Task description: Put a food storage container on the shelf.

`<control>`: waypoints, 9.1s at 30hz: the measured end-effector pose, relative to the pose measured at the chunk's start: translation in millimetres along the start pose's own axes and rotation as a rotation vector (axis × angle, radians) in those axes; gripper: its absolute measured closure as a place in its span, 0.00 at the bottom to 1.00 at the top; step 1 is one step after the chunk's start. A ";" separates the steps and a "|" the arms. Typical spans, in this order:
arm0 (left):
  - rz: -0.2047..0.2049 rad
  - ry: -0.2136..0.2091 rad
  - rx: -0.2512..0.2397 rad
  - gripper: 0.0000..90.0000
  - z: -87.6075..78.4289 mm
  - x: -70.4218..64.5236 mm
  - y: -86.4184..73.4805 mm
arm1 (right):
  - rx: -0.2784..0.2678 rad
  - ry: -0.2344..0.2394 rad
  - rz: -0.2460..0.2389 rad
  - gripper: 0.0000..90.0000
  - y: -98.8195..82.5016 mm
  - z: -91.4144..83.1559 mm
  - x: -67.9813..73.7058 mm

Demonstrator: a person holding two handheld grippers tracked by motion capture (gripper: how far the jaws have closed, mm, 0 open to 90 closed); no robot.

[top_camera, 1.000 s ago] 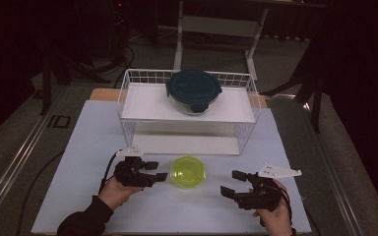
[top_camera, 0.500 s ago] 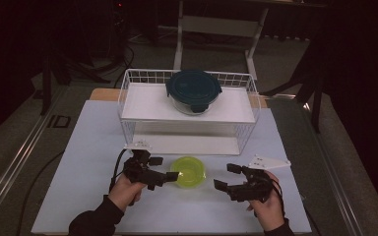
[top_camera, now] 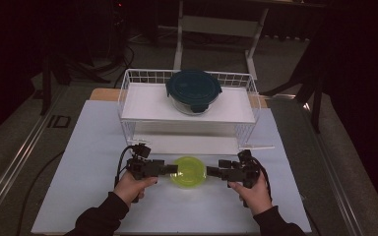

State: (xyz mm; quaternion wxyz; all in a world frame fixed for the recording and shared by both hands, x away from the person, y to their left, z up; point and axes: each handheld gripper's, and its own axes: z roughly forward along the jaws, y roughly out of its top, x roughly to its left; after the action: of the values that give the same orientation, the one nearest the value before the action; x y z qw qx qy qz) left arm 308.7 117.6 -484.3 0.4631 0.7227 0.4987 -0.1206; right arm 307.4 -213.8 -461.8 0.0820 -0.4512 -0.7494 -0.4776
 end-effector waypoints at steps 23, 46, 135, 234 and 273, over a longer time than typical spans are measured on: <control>-0.131 -0.075 0.036 0.80 18.1 20.3 -12.5 | 0.177 0.009 0.259 0.82 -4.8 44.6 -22.9; -0.112 -0.098 0.066 0.91 5.7 7.8 -16.2 | 0.144 -0.004 0.228 0.90 -13.5 34.8 -5.7; 0.066 -0.097 -0.214 0.92 -117.5 -104.1 182.5 | -0.114 -0.045 -0.002 0.89 211.7 -63.0 98.1; 0.347 0.096 -0.573 0.08 -77.6 -78.4 74.8 | -0.082 0.000 0.088 0.99 197.9 5.0 83.5; 0.542 -0.005 -0.492 0.00 -87.8 -100.8 26.3 | -0.184 0.042 -0.266 0.18 91.6 -24.5 95.1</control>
State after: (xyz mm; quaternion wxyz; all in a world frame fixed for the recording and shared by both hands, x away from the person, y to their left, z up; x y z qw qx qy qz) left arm 257.6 123.6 -358.2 0.6393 0.6954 0.3022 0.1283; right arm 313.8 -163.8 -337.3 -0.0080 -0.3435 -0.7537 -0.5602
